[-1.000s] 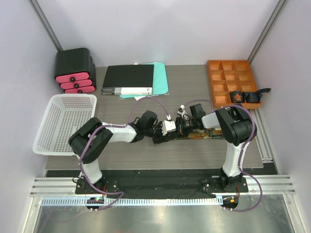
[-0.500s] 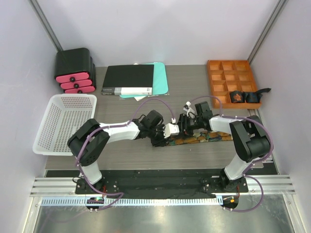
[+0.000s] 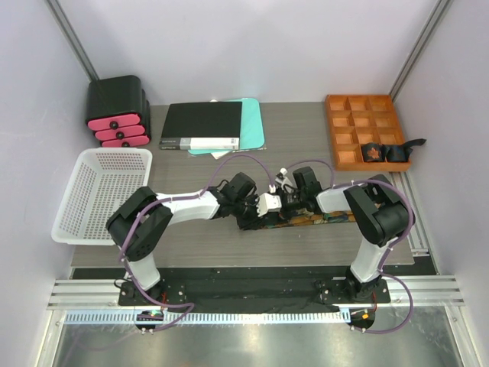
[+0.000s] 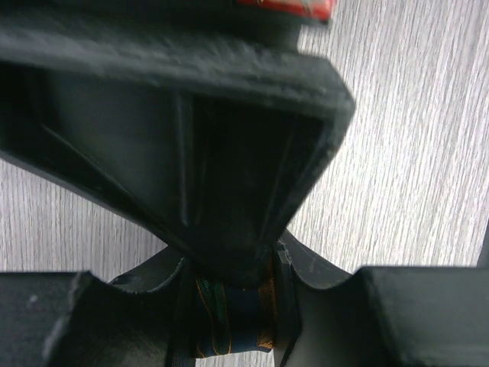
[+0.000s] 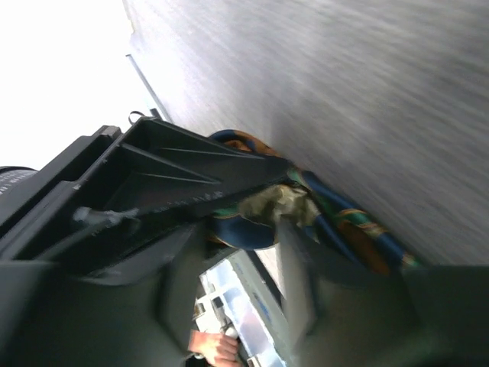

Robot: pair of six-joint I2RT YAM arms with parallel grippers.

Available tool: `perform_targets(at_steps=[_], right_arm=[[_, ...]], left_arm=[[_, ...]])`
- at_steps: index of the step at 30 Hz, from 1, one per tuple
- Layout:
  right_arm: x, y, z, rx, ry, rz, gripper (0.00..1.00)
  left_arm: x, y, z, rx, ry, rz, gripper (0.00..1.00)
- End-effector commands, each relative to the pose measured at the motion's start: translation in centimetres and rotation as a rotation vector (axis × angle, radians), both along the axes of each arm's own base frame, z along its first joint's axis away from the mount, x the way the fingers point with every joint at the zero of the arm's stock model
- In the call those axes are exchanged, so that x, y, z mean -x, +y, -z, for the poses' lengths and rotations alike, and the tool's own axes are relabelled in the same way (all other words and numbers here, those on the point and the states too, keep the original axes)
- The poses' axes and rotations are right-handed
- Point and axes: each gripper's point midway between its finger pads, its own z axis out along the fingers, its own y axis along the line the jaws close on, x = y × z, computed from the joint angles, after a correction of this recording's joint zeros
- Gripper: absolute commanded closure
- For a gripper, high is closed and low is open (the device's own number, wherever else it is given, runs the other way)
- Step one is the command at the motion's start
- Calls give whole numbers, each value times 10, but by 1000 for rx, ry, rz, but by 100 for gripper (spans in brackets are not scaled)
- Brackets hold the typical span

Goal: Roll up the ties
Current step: Roll the tie at the center of the board.

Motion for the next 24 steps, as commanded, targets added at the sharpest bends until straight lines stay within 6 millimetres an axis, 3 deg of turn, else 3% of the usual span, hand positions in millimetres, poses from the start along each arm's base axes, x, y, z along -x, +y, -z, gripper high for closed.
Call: perform_targets(at_steps=[1, 4, 6, 9, 11, 12, 15, 20, 24], right_arm=[[-4, 15, -6, -39, -68, -38, 69], [2, 9, 9, 14, -54, -76, 91], [-2, 2, 14, 37, -52, -66, 99], [-4, -12, 24, 72, -58, -62, 99], [-2, -22, 35, 106, -59, -73, 99], [-3, -26, 40, 122, -63, -70, 99], [-6, -36, 53, 152, -43, -53, 99], [-8, -49, 67, 201, -20, -28, 99], [-3, -58, 75, 252, -7, -39, 99]], left_arm=[[10, 16, 27, -93, 51, -9, 85], [11, 16, 26, -92, 51, -10, 85], [9, 16, 24, -88, 48, -20, 82], [3, 16, 16, -67, 56, -48, 79], [-1, 18, 10, -42, 72, -64, 70], [-3, 18, 0, -18, 66, -72, 58], [-5, 18, -22, 79, 92, -84, 40], [-6, 19, -54, 200, 32, -99, 32], [-1, 16, -54, 258, 28, -114, 25]])
